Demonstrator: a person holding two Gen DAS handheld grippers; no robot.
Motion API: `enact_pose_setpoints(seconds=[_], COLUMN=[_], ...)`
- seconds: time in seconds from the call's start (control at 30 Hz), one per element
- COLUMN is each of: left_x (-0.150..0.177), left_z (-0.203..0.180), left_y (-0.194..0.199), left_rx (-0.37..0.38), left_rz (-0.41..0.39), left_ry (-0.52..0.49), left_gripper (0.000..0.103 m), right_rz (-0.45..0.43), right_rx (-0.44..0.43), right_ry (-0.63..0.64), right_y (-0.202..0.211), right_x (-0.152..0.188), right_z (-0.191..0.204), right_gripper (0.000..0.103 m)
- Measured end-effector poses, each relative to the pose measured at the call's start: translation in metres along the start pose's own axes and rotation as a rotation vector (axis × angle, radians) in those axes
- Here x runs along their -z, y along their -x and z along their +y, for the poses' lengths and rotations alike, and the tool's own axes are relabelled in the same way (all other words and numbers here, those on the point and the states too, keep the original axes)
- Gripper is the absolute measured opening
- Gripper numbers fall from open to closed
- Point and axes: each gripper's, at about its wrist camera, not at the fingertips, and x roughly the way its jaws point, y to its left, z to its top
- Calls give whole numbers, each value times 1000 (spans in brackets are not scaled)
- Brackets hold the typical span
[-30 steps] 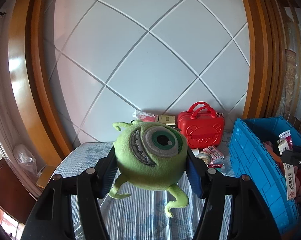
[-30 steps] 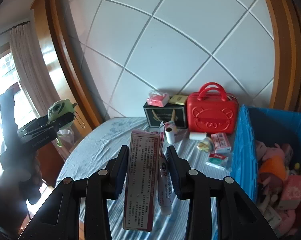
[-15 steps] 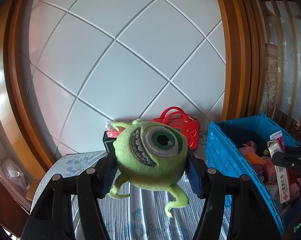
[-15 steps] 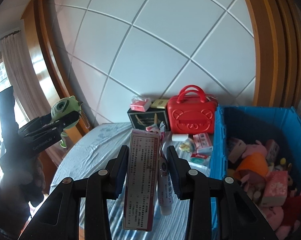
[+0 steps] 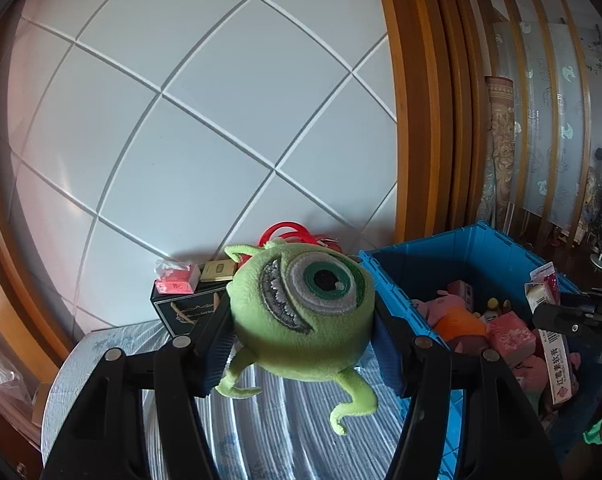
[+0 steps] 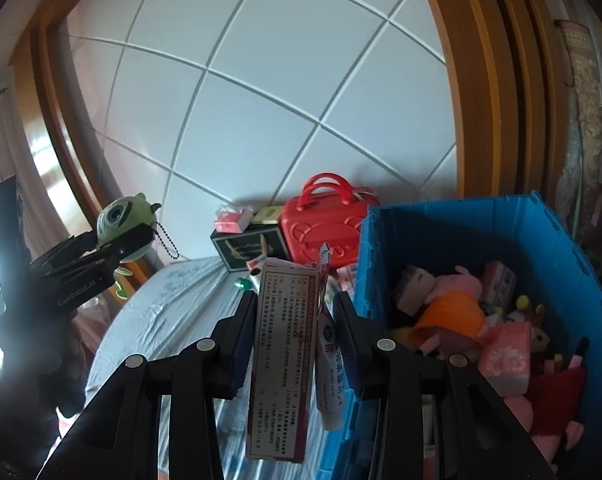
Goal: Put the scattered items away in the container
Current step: 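Lift the plush monster and toothpaste items and carry both toward the crate, then open both tools over the crate to drop the monster and toothpaste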
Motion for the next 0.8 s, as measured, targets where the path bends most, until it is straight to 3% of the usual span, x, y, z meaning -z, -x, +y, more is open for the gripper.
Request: enact_pose_setpoints(seconds=[0.47, 0.8], left_x=[-21, -40], left_z=[-78, -158], left_y=[-51, -97], left_rx=[205, 333], left_rz=[69, 123], left_ry=[-89, -189], left_gripper=[61, 61], right_rz=[-30, -51], right_rx=[178, 270], right_ry=[-91, -214], right_y=[22, 37], right_x=[10, 27], right_z=[-75, -140], right_gripper=[38, 38])
